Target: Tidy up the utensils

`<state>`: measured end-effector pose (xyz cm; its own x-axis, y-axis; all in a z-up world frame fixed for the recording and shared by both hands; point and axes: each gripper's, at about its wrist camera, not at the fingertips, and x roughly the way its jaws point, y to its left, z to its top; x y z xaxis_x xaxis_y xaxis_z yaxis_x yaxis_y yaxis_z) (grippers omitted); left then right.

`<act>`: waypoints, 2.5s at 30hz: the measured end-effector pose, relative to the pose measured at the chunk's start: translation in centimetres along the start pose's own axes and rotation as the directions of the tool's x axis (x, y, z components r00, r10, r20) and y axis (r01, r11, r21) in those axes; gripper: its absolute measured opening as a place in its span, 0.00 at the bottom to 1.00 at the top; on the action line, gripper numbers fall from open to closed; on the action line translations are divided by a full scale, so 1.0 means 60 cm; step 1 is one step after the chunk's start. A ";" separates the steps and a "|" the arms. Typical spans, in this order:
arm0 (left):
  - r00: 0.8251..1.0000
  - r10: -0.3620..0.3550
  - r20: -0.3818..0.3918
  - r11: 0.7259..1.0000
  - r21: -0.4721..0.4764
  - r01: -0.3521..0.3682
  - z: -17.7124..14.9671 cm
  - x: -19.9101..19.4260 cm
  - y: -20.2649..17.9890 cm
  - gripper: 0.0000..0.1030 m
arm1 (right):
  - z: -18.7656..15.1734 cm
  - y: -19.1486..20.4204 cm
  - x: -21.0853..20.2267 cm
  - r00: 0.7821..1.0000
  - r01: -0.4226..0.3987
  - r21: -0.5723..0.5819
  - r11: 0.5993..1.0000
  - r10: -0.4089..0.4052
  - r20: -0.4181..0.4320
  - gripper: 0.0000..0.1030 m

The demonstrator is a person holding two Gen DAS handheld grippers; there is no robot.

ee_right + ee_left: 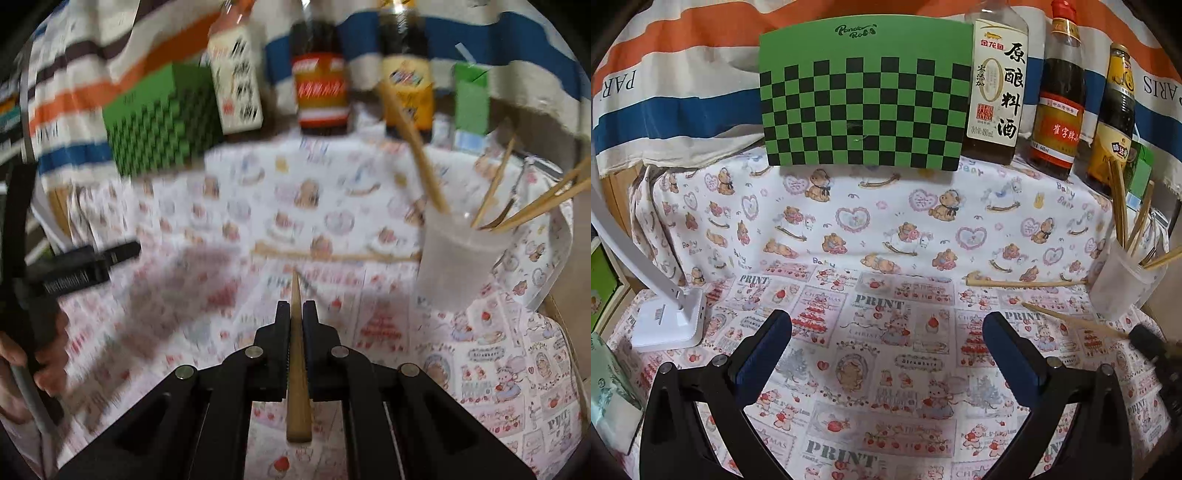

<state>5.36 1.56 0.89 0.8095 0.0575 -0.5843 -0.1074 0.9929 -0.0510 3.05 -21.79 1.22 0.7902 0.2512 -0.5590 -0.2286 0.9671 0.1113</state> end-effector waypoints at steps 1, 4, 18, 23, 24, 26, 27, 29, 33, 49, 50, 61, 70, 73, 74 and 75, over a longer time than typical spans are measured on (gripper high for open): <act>1.000 0.001 0.001 1.000 0.000 -0.001 0.000 -0.001 0.000 0.99 | 0.002 0.000 -0.007 1.000 0.005 0.004 1.000 -0.005 0.027 0.07; 1.000 -0.008 0.001 1.000 0.004 0.008 0.000 -0.001 -0.001 0.99 | 0.013 -0.005 -0.035 0.990 0.024 0.018 1.000 -0.026 0.141 0.07; 0.981 -0.196 0.009 0.980 -0.010 0.196 0.013 0.006 -0.023 0.97 | 0.035 -0.055 -0.101 0.944 0.054 0.106 0.993 -0.085 0.320 0.07; 0.961 -0.261 -0.092 0.965 -0.023 0.260 0.047 0.077 -0.058 0.78 | 0.042 -0.079 -0.103 0.939 0.069 0.149 0.986 -0.114 0.324 0.07; 0.956 -0.269 -0.115 0.963 -0.007 0.271 0.051 0.091 -0.069 0.76 | 0.043 -0.083 -0.104 0.938 0.071 0.153 0.986 -0.118 0.325 0.07; 0.947 -0.287 -0.146 0.952 0.069 0.299 0.057 0.116 -0.101 0.60 | 0.045 -0.093 -0.106 0.935 0.080 0.171 0.982 -0.134 0.329 0.07; 0.946 -0.288 -0.147 0.945 0.116 0.305 0.058 0.123 -0.116 0.55 | 0.046 -0.096 -0.106 0.935 0.079 0.176 0.981 -0.134 0.328 0.07; 0.930 -0.319 -0.181 0.914 0.201 0.352 0.059 0.140 -0.147 0.54 | 0.048 -0.106 -0.106 0.936 0.075 0.194 0.978 -0.136 0.324 0.07; 0.925 -0.321 -0.204 0.894 0.258 0.367 0.066 0.176 -0.179 0.54 | 0.050 -0.117 -0.104 0.942 0.058 0.219 0.974 -0.126 0.312 0.07; 0.908 -0.297 -0.297 0.894 0.247 0.373 0.067 0.245 -0.197 0.55 | 0.052 -0.125 -0.100 0.947 0.063 0.237 0.970 -0.133 0.294 0.07; 0.905 -0.300 -0.300 0.895 0.239 0.376 0.067 0.246 -0.197 0.55 | 0.052 -0.125 -0.099 0.947 0.062 0.237 0.970 -0.131 0.292 0.07; 0.892 -0.290 -0.346 0.897 0.227 0.379 0.068 0.266 -0.192 0.55 | 0.053 -0.130 -0.098 0.949 0.058 0.249 0.967 -0.130 0.287 0.07; 0.884 -0.330 -0.330 0.896 0.187 0.404 0.076 0.243 -0.173 0.55 | 0.055 -0.133 -0.106 0.945 0.051 0.258 0.965 -0.131 0.301 0.07; 0.902 -0.312 -0.299 0.907 0.189 0.377 0.092 0.238 -0.169 0.55 | 0.054 -0.135 -0.110 0.943 0.046 0.267 0.963 -0.130 0.307 0.07; 0.896 -0.313 -0.317 0.912 0.164 0.376 0.096 0.246 -0.168 0.55 | 0.054 -0.135 -0.111 0.943 0.047 0.269 0.962 -0.131 0.307 0.07; 0.891 -0.313 -0.327 0.917 0.140 0.374 0.097 0.253 -0.166 0.55 | 0.053 -0.136 -0.110 0.943 0.047 0.270 0.962 -0.132 0.306 0.07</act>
<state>22.06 -6.85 -2.78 0.5663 -0.2940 -0.7700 0.2849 0.9464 -0.1518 1.51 -31.19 6.64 0.9491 0.1211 -0.2907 -0.0289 0.9526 0.3027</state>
